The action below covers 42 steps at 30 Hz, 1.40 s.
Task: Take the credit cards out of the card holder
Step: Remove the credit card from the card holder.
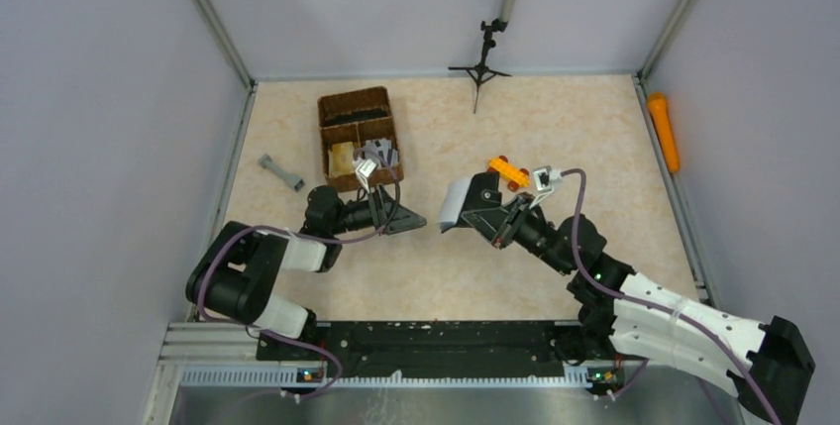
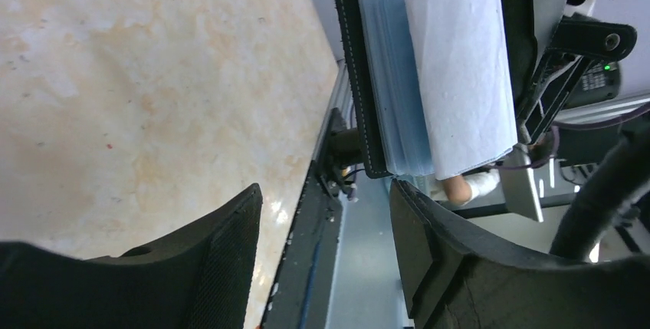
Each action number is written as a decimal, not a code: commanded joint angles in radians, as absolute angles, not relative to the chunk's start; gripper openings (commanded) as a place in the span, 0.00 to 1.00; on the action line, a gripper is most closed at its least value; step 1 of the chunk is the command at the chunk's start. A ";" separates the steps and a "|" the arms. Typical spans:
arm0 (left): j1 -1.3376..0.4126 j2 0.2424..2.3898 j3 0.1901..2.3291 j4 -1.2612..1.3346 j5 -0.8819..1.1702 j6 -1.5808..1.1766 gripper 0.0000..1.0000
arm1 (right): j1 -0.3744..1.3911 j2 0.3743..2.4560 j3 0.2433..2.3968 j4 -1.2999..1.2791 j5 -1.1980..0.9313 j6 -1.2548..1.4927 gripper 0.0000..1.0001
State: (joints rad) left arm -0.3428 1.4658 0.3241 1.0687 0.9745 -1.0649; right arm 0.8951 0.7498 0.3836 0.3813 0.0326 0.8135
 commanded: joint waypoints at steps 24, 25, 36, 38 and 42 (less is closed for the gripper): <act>-0.540 1.444 0.382 1.615 0.746 -1.692 0.65 | 0.889 0.660 0.355 0.637 -0.063 0.884 0.00; -0.539 1.443 0.381 1.618 0.739 -1.697 0.65 | 0.888 0.654 0.348 0.634 -0.058 0.887 0.00; -0.538 1.404 0.377 1.577 0.726 -1.667 0.30 | 0.890 0.639 0.304 0.565 -0.022 0.903 0.00; -0.537 1.392 0.374 1.536 0.731 -1.632 0.25 | 0.890 0.638 0.308 0.511 -0.005 0.901 0.05; -0.537 1.339 0.379 1.318 0.740 -1.500 0.24 | 0.889 0.660 0.306 0.417 0.026 0.904 0.43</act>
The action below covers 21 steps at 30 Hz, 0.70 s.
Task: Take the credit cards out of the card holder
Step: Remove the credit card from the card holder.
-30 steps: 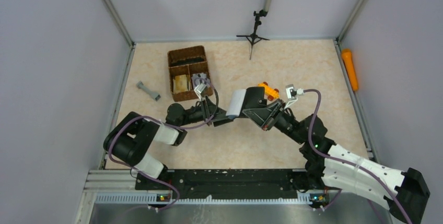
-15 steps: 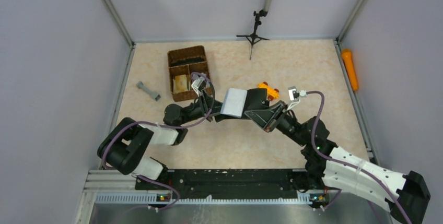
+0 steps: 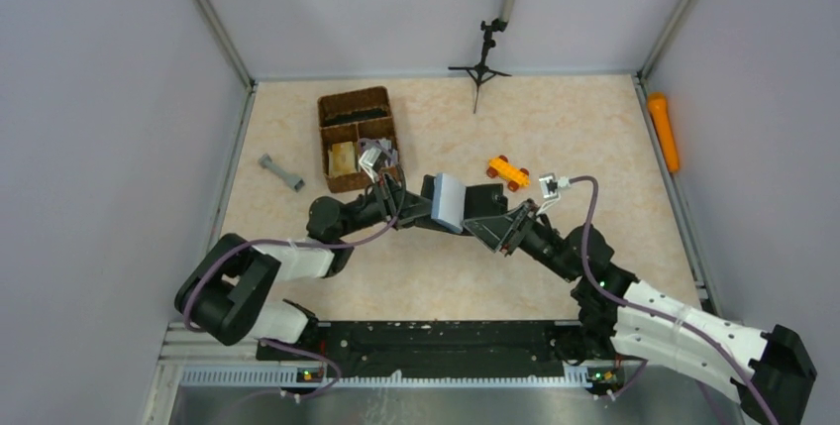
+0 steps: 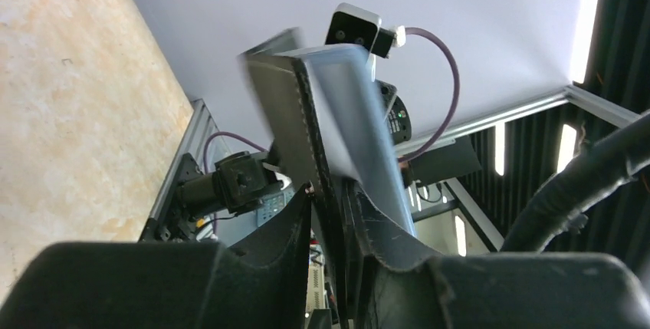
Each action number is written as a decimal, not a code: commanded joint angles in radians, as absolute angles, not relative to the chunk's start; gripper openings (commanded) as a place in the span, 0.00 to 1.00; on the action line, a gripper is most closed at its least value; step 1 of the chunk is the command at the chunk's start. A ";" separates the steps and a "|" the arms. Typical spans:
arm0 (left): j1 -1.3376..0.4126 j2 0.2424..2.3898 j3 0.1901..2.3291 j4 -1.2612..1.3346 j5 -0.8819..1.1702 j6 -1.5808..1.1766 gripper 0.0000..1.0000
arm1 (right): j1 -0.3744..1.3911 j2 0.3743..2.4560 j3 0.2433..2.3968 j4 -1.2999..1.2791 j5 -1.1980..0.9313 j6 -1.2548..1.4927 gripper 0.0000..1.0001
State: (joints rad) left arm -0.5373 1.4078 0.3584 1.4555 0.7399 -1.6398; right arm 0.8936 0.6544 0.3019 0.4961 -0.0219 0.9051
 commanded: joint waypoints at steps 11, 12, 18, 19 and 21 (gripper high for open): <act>-0.554 1.111 0.441 0.355 0.499 -0.877 0.03 | 0.888 0.872 0.344 0.202 0.094 0.819 0.74; -0.554 1.123 0.443 0.339 0.504 -0.858 0.00 | 0.889 0.898 0.344 0.206 0.092 0.813 0.74; -0.562 1.192 0.432 0.277 0.486 -0.767 0.00 | 0.889 0.996 0.358 0.173 0.089 0.756 0.79; -0.562 1.196 0.425 0.275 0.477 -0.758 0.00 | 0.889 0.994 0.354 0.176 0.089 0.750 0.79; -0.564 1.195 0.414 0.262 0.453 -0.739 0.00 | 0.888 0.993 0.351 0.185 0.080 0.734 0.79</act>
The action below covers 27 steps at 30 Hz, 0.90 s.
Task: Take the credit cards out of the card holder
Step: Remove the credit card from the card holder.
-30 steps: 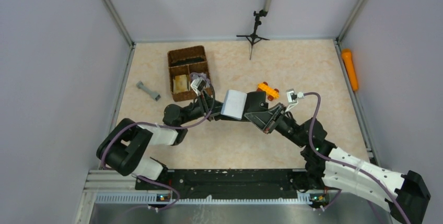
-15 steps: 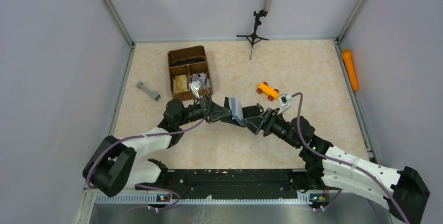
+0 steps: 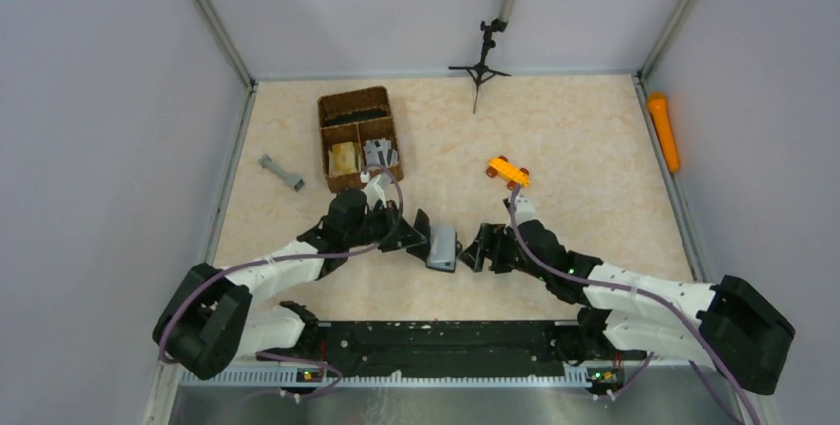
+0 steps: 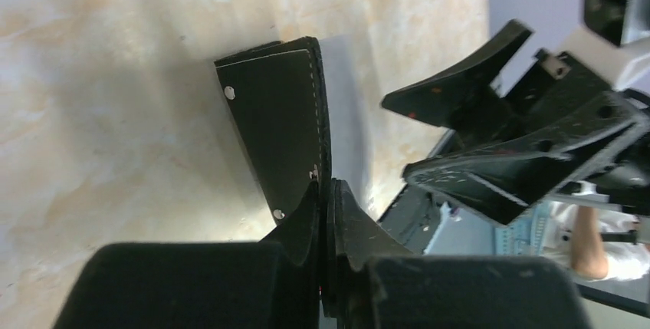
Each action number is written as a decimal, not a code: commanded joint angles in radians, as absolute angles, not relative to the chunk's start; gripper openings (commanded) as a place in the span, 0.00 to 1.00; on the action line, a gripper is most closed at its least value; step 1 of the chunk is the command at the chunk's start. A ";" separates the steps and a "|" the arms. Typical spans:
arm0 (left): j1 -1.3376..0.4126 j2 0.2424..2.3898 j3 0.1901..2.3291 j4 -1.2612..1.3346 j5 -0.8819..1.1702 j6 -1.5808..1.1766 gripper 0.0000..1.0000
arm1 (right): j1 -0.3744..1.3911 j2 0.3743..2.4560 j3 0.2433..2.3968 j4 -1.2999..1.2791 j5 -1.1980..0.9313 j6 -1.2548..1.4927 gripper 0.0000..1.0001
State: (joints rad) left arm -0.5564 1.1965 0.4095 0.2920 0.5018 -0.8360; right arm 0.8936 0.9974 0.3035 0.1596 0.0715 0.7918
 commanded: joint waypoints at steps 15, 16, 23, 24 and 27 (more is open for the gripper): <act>-0.570 1.196 0.400 0.044 0.323 -0.643 0.03 | 0.906 1.135 0.462 0.183 0.003 0.708 0.56; -0.573 1.201 0.402 0.031 0.314 -0.639 0.04 | 0.921 1.143 0.476 0.177 0.003 0.707 0.57; -0.586 1.230 0.423 0.005 0.285 -0.630 0.05 | 1.017 1.184 0.437 0.361 0.003 0.840 0.65; -0.587 1.233 0.425 0.005 0.280 -0.629 0.05 | 1.018 1.200 0.438 0.374 0.005 0.852 0.66; -0.589 1.240 0.426 -0.022 0.271 -0.625 0.05 | 1.017 1.239 0.458 0.345 0.072 0.868 0.68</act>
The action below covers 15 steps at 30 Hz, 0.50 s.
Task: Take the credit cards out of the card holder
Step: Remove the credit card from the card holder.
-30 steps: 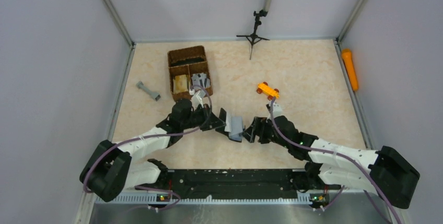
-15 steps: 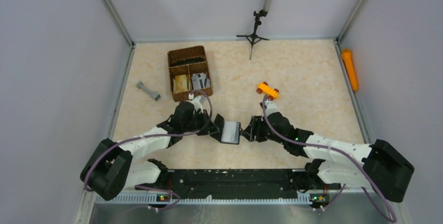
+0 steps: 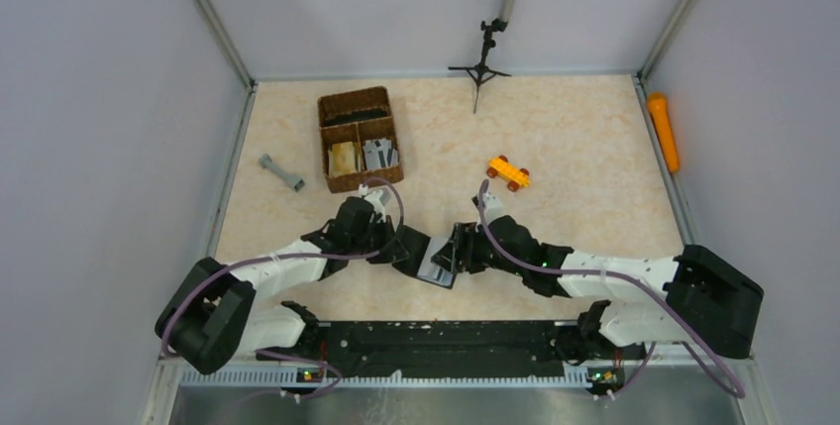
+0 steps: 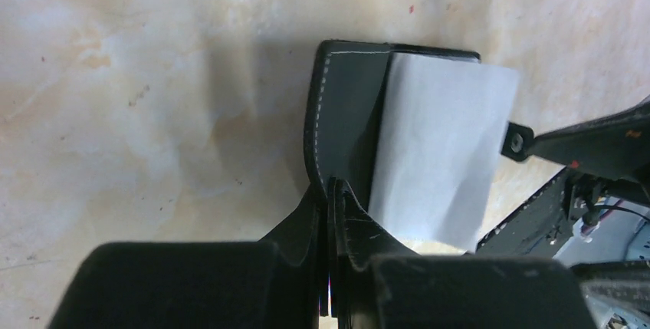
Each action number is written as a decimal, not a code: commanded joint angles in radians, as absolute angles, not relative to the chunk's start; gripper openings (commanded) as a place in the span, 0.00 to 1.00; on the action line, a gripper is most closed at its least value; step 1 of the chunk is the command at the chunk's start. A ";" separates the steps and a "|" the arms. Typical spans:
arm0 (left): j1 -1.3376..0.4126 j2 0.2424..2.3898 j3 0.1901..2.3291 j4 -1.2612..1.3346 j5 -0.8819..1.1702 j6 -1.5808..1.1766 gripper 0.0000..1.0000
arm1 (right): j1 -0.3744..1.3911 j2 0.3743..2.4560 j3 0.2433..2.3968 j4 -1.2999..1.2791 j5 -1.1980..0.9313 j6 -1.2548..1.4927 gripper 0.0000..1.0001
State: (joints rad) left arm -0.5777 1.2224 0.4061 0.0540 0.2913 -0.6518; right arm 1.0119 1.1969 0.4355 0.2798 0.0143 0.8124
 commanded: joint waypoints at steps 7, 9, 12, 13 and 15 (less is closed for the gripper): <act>-0.590 1.251 0.423 -0.037 0.263 -0.616 0.05 | 1.018 1.311 0.488 0.365 0.070 0.872 0.70; -0.591 1.247 0.416 -0.020 0.272 -0.621 0.05 | 1.018 1.333 0.492 0.395 0.043 0.870 0.68; -0.592 1.241 0.405 -0.008 0.288 -0.627 0.05 | 1.017 1.367 0.500 0.436 0.011 0.875 0.65; -0.591 1.239 0.401 0.022 0.293 -0.630 0.06 | 1.018 1.377 0.504 0.446 0.004 0.875 0.63; -0.591 1.236 0.389 0.051 0.319 -0.636 0.06 | 1.017 1.403 0.514 0.473 -0.024 0.880 0.59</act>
State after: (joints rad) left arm -0.5854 1.2419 0.4053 -0.0010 0.2909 -0.6430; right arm 1.0126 1.3670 0.4561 0.3763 0.0280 0.8680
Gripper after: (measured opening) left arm 0.057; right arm 0.624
